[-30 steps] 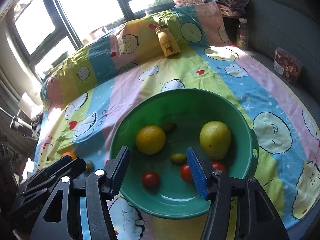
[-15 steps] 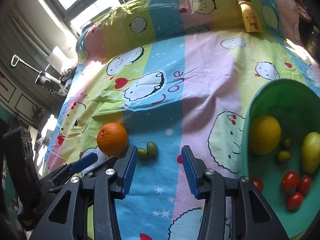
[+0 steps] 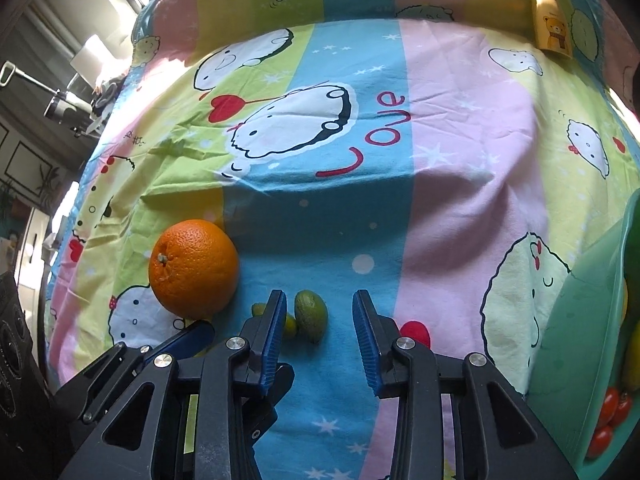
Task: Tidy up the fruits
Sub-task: 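Move both tools back to the remaining green fruits beside the orange, then close the right tool on a green fruit while the left tool grasps the last one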
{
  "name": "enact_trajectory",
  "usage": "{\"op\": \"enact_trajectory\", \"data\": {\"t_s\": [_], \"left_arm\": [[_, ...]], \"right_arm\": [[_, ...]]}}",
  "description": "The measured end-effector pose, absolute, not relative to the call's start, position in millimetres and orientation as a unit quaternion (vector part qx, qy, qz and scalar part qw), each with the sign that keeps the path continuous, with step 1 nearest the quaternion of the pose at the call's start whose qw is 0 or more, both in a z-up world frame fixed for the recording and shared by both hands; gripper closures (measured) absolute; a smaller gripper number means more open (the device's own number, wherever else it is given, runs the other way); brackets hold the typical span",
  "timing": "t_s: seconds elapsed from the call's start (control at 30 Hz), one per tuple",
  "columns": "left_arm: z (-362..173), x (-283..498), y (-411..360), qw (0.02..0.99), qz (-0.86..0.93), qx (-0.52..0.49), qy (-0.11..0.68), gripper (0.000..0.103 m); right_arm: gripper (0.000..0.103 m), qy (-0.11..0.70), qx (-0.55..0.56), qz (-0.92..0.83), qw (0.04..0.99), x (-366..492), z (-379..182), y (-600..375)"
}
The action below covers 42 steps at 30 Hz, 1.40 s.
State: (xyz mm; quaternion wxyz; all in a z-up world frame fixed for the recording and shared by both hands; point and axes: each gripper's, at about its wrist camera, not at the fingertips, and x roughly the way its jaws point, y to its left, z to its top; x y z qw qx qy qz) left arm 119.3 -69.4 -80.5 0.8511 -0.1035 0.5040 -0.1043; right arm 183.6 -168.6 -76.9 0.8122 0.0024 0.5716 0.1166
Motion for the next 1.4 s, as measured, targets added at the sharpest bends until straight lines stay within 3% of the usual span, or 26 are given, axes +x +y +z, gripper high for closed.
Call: {"op": "enact_trajectory", "data": {"t_s": [0.07, 0.3, 0.63, 1.17, 1.27, 1.4], "left_arm": [[-82.5, 120.9, -66.3, 0.850, -0.107, -0.114, 0.504, 0.047], [-83.5, 120.5, -66.7, 0.853, -0.116, -0.113, 0.497, 0.048], [-77.6, 121.3, -69.0, 0.856, -0.130, -0.134, 0.482, 0.049], [-79.8, 130.1, -82.0, 0.858, -0.089, -0.139, 0.486, 0.051], [-84.8, 135.7, -78.1, 0.852, -0.081, -0.155, 0.494, 0.055], [-85.0, 138.6, -76.9, 0.855, -0.072, -0.165, 0.487, 0.069]], "right_arm": [[0.065, 0.568, -0.003, 0.113, 0.816, 184.7, -79.5, -167.0], [0.082, 0.556, -0.048, 0.099, 0.824, 179.7, -86.6, -162.7], [0.082, 0.539, 0.028, 0.099, 0.836, 165.0, -68.8, -210.9], [0.083, 0.469, 0.056, 0.111, 0.874, 135.3, -14.3, -232.1], [0.083, 0.465, 0.058, 0.107, 0.877, 133.2, -11.2, -234.9], [0.083, 0.464, 0.067, 0.103, 0.877, 133.9, -11.2, -241.3]]}}
